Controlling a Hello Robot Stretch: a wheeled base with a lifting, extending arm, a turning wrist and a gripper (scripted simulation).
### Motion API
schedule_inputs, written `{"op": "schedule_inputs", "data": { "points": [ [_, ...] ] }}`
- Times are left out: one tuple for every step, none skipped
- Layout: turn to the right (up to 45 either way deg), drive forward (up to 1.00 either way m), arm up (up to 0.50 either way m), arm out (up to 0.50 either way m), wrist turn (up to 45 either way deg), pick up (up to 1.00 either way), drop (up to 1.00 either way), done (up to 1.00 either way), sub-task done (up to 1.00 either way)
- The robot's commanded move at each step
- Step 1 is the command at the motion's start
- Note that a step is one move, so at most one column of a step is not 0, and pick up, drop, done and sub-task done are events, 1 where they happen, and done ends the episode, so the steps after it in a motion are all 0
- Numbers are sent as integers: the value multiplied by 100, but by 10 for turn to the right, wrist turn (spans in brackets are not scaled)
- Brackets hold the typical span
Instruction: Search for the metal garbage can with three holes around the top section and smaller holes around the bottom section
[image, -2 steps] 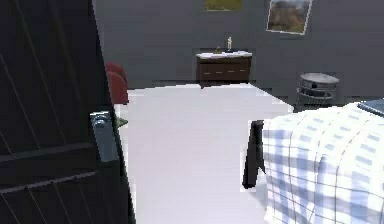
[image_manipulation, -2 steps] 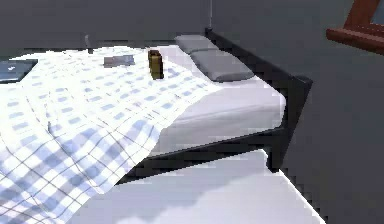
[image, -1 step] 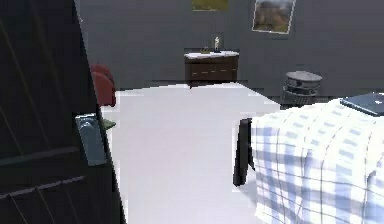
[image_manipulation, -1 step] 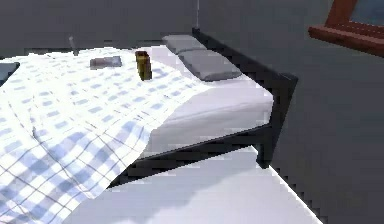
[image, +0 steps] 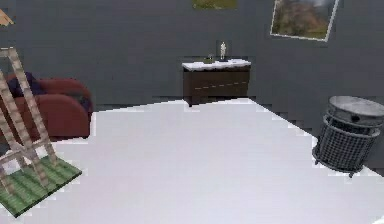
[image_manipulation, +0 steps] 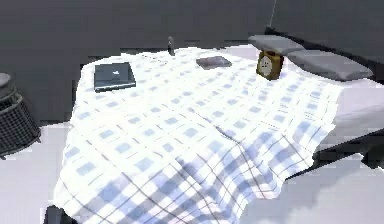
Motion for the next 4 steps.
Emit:
{"op": "schedule_inputs", "data": {
  "points": [
    [60,0,0,0,0,0,0,0,0],
    [0,60,0,0,0,0,0,0,0],
    [450,0,0,0,0,0,0,0,0],
    [30,0,0,0,0,0,0,0,0]
  ]
}}
